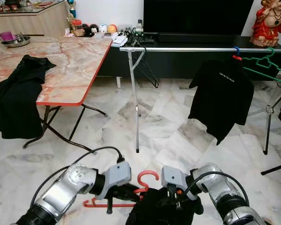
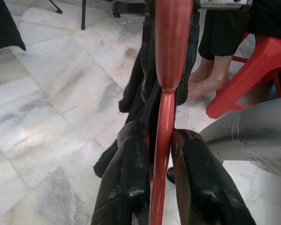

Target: Hang hanger

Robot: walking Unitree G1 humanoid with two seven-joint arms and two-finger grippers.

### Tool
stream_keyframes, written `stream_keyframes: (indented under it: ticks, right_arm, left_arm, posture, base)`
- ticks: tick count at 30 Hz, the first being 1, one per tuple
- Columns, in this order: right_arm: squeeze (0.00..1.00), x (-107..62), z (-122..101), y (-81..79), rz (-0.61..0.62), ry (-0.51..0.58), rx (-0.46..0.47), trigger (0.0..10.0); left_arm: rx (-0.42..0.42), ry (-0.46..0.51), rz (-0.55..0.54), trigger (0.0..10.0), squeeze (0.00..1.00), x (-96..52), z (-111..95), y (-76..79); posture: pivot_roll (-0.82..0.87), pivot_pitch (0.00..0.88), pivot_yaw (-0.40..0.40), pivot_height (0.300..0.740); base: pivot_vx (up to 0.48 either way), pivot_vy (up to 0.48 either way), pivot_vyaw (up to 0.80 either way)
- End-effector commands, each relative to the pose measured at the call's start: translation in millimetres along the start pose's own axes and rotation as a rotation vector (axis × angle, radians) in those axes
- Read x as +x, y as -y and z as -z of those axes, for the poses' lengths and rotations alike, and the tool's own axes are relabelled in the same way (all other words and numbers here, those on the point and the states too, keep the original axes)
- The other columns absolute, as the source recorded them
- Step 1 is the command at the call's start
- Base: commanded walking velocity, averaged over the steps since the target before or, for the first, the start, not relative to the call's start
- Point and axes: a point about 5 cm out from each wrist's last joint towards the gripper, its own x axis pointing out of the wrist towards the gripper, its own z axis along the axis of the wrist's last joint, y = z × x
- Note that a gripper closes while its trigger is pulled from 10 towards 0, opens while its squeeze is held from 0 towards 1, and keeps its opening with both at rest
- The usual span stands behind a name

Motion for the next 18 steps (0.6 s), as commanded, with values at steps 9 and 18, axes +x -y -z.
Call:
stream_keyframes:
  ticks: [9, 18]
  right_arm:
    - [0.00, -0.9, -0.3, 0.3, 0.000, -0.005, -0.006, 0.0]
    - [0.00, -0.9, -0.3, 0.3, 0.000, -0.005, -0.006, 0.0]
  left_arm:
    - [0.035, 0.025, -0.003, 10.0, 1.00, -2.2, -8.8, -2.0]
    - [0.035, 0.025, -0.003, 10.0, 1.00, -2.2, -8.8, -2.0]
  posture:
    - [0.13, 0.055, -0.047, 0.740]
    - [0.13, 0.055, -0.047, 0.740]
  base:
    - [0.000, 0.000, 0.00]
    - [0.000, 0.000, 0.00]
